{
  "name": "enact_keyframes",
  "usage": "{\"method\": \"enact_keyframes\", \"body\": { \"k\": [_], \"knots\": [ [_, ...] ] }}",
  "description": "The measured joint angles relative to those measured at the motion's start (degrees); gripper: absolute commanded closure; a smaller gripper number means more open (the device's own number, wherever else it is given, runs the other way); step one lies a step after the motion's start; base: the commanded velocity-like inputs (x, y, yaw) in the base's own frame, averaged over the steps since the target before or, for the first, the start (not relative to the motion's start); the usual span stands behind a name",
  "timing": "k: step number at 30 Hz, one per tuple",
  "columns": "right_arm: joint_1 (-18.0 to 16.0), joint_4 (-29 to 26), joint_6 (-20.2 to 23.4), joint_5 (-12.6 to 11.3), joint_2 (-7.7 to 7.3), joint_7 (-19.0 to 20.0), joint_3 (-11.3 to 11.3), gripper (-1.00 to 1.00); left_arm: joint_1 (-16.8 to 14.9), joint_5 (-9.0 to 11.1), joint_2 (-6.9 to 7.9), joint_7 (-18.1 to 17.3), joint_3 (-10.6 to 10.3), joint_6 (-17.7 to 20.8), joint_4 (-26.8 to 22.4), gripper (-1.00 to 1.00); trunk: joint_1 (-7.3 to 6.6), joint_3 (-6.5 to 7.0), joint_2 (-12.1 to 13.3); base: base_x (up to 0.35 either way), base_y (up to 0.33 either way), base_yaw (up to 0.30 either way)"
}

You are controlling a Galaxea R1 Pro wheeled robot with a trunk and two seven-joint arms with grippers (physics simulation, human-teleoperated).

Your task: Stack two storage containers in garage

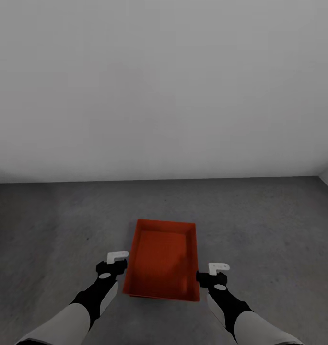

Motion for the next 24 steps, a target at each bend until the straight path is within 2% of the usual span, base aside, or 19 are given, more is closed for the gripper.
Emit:
{"method": "enact_keyframes", "body": {
  "k": [9, 24],
  "knots": [
    [0.0, 0.0, 0.0, 0.04, -0.03, 0.0, 0.0, -1.0, 0.0, -0.01, -0.08, 0.0, -0.04, -0.05, 0.13, -1.0, 0.0, 0.0, 0.0, -0.008, 0.0, 0.0],
    [0.0, 0.0, 0.02, 0.04, 0.0, 0.02, 0.01, -1.0, 0.0, 0.16, -0.06, 0.19, 0.04, 0.03, 0.26, -1.0, 0.03, 0.0, 0.01, -0.3, 0.092, 0.0]
  ]
}}
